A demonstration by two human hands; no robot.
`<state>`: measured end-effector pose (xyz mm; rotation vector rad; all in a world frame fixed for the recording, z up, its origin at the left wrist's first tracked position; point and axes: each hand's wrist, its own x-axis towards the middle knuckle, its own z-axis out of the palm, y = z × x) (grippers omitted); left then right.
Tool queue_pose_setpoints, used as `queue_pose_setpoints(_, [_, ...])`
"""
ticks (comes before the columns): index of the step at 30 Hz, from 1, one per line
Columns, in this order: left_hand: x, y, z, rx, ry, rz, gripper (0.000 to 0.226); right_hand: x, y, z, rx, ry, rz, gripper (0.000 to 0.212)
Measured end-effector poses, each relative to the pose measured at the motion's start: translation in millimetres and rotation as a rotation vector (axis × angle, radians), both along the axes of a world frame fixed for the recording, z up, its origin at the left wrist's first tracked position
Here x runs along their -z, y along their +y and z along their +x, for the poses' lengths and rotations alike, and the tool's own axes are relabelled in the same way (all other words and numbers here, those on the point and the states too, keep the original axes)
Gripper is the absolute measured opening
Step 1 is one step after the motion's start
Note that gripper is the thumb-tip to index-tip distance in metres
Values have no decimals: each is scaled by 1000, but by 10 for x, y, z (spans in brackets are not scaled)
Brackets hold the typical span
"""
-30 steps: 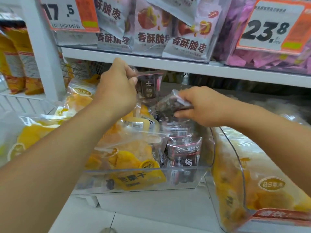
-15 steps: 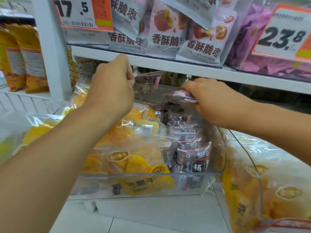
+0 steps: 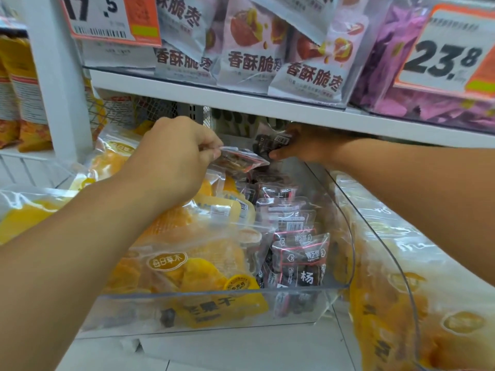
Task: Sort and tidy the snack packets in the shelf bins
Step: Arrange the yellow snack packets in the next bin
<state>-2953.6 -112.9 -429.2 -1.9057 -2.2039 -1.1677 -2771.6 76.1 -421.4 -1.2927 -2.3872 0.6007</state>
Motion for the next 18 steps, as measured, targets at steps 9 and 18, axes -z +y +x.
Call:
queue_pose_setpoints(9, [33, -18, 135, 129, 96, -31, 22, 51, 162, 90, 30, -95, -82, 94])
queue_pose_setpoints(18, [25, -22, 152, 121, 109, -26, 18, 47, -124, 224, 120, -572, 405, 65])
